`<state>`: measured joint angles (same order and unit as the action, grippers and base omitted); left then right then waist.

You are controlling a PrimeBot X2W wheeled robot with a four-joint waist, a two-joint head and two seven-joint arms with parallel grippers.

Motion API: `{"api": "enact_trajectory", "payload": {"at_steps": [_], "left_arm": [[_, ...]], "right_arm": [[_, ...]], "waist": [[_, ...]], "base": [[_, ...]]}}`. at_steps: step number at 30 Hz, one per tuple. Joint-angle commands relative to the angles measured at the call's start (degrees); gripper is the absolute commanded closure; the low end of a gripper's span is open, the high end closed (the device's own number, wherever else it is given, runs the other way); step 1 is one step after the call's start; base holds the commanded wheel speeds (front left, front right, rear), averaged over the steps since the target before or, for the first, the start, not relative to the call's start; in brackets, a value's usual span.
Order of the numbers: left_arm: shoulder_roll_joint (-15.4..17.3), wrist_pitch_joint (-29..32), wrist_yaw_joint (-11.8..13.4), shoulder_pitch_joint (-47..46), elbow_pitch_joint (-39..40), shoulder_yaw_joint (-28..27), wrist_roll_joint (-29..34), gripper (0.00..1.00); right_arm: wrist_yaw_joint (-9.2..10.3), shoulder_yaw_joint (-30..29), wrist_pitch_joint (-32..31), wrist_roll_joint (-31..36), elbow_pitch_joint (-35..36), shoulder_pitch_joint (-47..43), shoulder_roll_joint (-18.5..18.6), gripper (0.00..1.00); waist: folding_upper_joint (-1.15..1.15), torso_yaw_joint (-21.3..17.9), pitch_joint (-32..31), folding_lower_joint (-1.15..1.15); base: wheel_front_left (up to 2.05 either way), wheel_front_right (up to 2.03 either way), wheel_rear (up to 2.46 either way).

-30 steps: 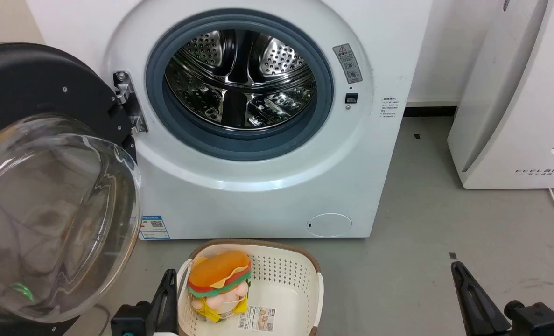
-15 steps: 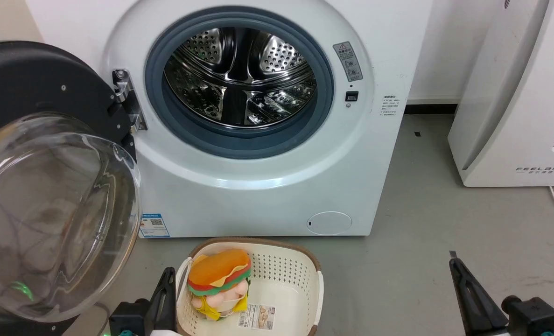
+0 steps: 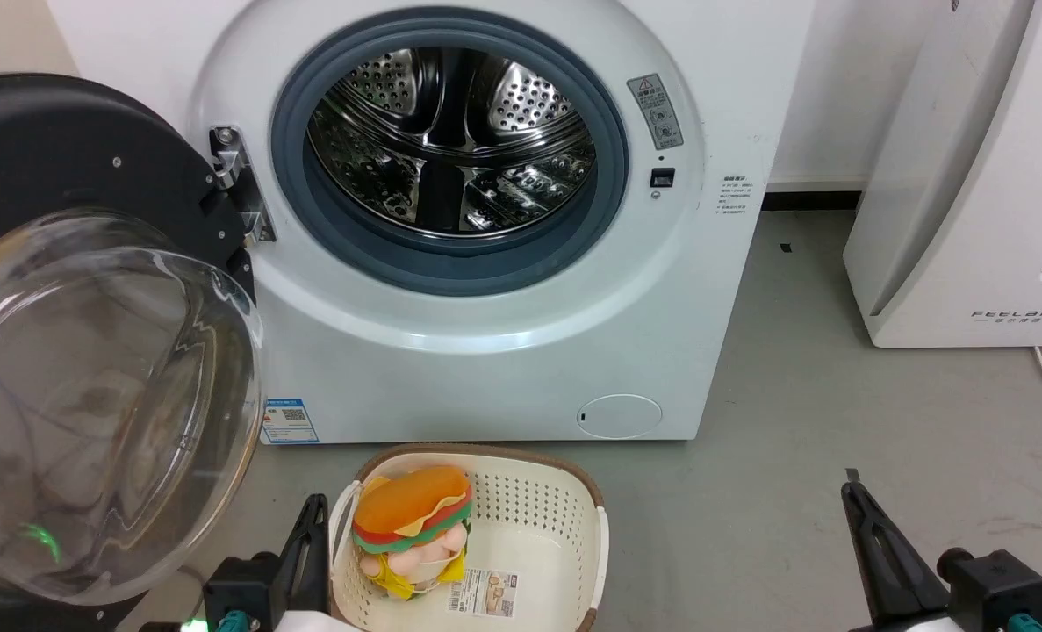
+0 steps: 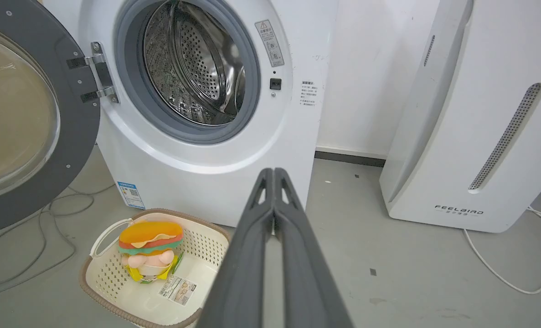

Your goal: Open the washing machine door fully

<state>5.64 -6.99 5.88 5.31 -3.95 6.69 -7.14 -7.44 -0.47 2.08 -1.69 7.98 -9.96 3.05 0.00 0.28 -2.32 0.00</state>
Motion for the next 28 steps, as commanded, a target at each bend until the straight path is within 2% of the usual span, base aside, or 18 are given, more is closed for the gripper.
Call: {"api": "enact_trajectory", "payload": {"at_steps": [1, 28], "left_arm": [[-0.31, 0.2, -0.19, -1.14, 0.45, -0.35, 0.48, 1.0], [-1.09, 2.35, -1.99, -2.46, 1.56, -2.36, 2.59, 1.0]], "right_arm": [[-0.01, 0.09, -0.05, 0.23, -0.32, 1.2, -0.05, 1.0], [-0.02, 0.21, -0.7, 0.69, -2.75, 3.97, -0.09, 1.0]], "waist": [[0.0, 0.0, 0.04, 0.0], [0.0, -0.09, 0.76, 0.0]], "base": [[0.0, 0.0, 0.0], [0.0, 0.0, 0.0]]}}
